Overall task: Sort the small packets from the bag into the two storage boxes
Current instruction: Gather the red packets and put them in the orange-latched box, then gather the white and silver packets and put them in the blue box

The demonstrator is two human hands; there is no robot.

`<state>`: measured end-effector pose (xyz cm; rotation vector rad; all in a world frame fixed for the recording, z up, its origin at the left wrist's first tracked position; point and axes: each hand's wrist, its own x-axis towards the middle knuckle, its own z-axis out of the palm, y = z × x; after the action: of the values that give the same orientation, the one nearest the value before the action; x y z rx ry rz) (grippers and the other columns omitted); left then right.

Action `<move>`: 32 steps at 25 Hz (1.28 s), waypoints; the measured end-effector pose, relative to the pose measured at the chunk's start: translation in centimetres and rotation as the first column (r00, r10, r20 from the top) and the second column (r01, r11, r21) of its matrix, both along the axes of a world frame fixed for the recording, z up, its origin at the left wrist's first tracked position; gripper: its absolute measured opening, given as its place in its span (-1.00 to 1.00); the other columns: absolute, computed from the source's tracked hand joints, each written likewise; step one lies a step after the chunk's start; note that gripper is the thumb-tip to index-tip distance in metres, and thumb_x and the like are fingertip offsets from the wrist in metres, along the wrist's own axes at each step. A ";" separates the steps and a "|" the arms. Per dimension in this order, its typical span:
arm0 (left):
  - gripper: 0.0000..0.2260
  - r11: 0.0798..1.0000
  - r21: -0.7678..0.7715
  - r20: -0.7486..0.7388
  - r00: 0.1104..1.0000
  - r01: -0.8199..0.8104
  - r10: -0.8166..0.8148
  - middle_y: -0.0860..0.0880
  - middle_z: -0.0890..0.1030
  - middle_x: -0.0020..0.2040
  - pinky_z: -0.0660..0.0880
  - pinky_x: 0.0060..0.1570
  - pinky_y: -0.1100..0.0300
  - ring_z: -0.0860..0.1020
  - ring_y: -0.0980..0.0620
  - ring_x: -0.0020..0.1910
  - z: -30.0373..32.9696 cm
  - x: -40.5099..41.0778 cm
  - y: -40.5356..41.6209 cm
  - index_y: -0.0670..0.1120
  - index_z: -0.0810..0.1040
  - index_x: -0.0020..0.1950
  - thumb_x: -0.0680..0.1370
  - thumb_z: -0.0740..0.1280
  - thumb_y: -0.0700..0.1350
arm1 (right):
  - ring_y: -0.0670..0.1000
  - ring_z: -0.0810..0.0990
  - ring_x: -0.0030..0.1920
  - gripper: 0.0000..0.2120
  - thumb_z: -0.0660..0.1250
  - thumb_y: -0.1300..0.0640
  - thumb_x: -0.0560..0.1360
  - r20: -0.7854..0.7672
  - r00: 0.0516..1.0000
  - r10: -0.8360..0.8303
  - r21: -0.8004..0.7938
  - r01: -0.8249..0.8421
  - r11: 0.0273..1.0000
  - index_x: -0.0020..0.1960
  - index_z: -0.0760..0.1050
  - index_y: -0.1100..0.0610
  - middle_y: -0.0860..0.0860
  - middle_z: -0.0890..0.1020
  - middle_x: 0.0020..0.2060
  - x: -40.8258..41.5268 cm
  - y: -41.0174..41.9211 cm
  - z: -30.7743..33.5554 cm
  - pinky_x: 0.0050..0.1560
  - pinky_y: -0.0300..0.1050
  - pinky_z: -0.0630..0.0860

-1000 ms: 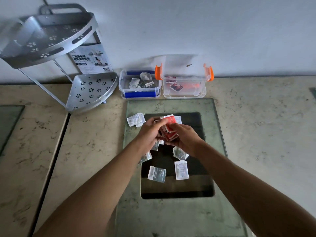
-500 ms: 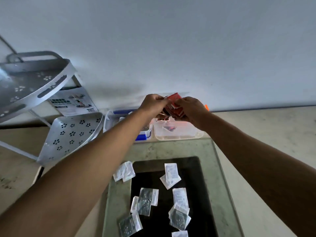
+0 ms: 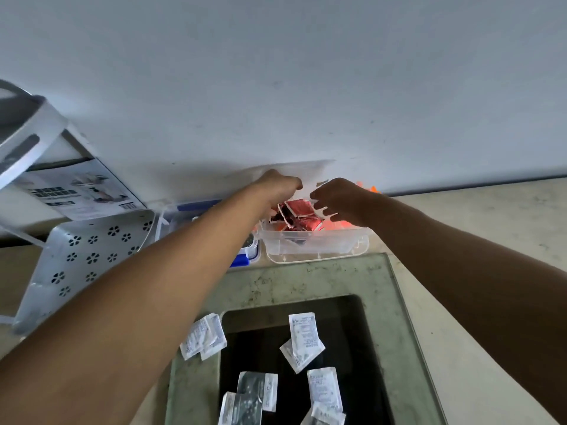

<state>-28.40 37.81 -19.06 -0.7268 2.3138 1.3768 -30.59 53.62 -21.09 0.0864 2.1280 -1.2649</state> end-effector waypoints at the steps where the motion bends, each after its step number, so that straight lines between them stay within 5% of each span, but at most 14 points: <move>1: -0.64 1.000 -0.029 -0.045 0.999 -0.003 0.002 -0.17 0.57 0.10 0.55 0.09 0.03 0.59 -0.17 0.10 0.8 0.5 -0.1 -0.19 0.52 0.23 0.52 0.38 -0.02 | 0.12 0.51 -0.11 -0.73 0.29 0.19 0.57 -0.022 0.999 -0.034 -0.048 0.032 0.998 0.20 0.54 0.32 0.17 0.58 -0.06 0.5 0.4 0.9 -0.05 -0.01 0.43; 6: -0.82 0.992 0.106 -0.198 0.976 -0.066 0.086 -0.18 0.64 -0.05 0.64 0.08 -0.06 0.66 -0.14 -0.09 6.5 6.5 -0.7 -0.20 0.58 0.04 0.54 0.33 -0.11 | 0.18 0.65 -0.09 -0.81 0.23 0.31 0.58 -0.044 0.974 -0.222 -0.295 0.200 0.934 0.05 0.61 0.34 0.24 0.66 -0.04 6.9 1.6 6.6 0.09 0.09 0.61; 9: -0.90 0.950 0.283 -0.215 0.956 -0.136 0.201 -0.22 0.66 -0.13 0.66 -0.03 -0.09 0.67 -0.17 -0.22 8.7 11.9 -0.5 -0.23 0.58 -0.04 0.56 0.30 -0.22 | 0.16 0.66 -0.15 -0.82 0.23 0.30 0.59 -0.044 0.971 -0.234 -0.327 0.207 0.922 -0.01 0.61 0.29 0.21 0.66 -0.11 12.5 1.7 7.8 -0.02 0.03 0.63; 19: -0.94 0.928 0.320 0.084 0.982 -0.188 0.170 -0.19 0.65 -0.18 0.65 -0.15 -0.07 0.65 -0.16 -0.24 2.2 30.4 0.0 -0.17 0.53 0.05 0.62 0.31 -0.20 | 0.00 0.64 -0.37 -0.82 0.28 0.30 0.59 0.127 0.984 -0.124 -0.222 0.150 0.963 -0.15 0.60 0.21 0.14 0.65 -0.25 27.7 2.2 2.0 -0.27 -0.14 0.59; 21: -0.96 0.929 0.309 0.123 0.977 -0.204 0.173 -0.22 0.64 -0.16 0.63 -0.21 -0.03 0.63 -0.14 -0.28 0.9 32.3 0.4 -0.18 0.52 0.03 0.61 0.31 -0.22 | 0.02 0.64 -0.33 -0.83 0.31 0.29 0.56 0.078 0.992 -0.098 -0.130 0.107 0.986 -0.17 0.61 0.18 0.17 0.66 -0.21 29.2 3.0 0.4 -0.26 -0.12 0.58; 25: -0.96 0.955 0.264 0.147 0.984 -0.134 0.098 -0.17 0.61 -0.16 0.62 -0.16 0.00 0.60 -0.10 -0.22 -1.5 34.2 2.3 -0.19 0.54 -0.01 0.58 0.32 -0.22 | 0.00 0.63 -0.16 -0.80 0.35 0.25 0.45 -0.252 0.950 0.183 0.364 -0.082 0.928 -0.01 0.67 0.07 0.02 0.67 -0.08 30.2 5.1 -2.3 -0.20 -0.20 0.50; 28: -0.87 0.996 0.057 0.119 0.990 0.073 -0.080 -0.10 0.67 -0.14 0.67 -0.04 -0.01 0.66 -0.05 -0.17 -4.1 34.3 4.4 -0.18 0.61 0.00 0.50 0.40 -0.16 | 0.07 0.57 0.07 -0.60 0.31 0.30 0.43 -0.284 0.899 0.333 0.455 -0.179 0.872 0.19 0.61 -0.01 0.03 0.51 0.11 30.2 5.9 -4.3 0.04 -0.12 0.53; 32: -0.67 0.918 -0.232 0.067 0.946 0.323 -0.316 -0.07 0.68 0.03 0.53 0.06 0.07 0.62 -0.05 0.05 -5.8 34.1 7.1 -0.12 0.58 0.16 0.46 0.49 0.00 | 0.07 0.48 0.16 -0.48 0.29 0.30 0.45 -0.235 0.866 0.441 0.515 -0.274 0.812 0.32 0.52 -0.12 -0.01 0.39 0.07 29.8 6.3 -5.7 0.12 0.03 0.55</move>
<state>5.65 44.88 -24.86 -0.4012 2.4682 0.9484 -0.83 59.89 -26.75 -0.3553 2.5591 -0.5460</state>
